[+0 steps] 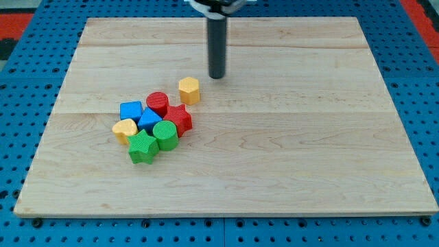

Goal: Nudge the yellow hexagon right a bit

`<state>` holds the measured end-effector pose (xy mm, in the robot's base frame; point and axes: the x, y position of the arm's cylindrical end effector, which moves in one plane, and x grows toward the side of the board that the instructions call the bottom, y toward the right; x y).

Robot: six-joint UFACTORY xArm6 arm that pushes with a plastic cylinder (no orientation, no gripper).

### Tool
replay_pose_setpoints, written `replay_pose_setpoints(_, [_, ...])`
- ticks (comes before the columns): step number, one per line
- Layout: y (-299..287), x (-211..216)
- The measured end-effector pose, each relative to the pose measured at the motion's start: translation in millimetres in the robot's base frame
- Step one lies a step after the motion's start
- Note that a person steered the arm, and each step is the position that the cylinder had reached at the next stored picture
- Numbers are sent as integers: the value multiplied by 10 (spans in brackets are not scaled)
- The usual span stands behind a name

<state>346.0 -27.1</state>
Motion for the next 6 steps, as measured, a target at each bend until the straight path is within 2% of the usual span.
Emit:
replay_pose_setpoints(2, [-268, 525])
replay_pose_setpoints(3, [-247, 384])
replay_pose_setpoints(4, [229, 536])
replay_pose_setpoints(5, [289, 740])
replay_pose_setpoints(6, [47, 796])
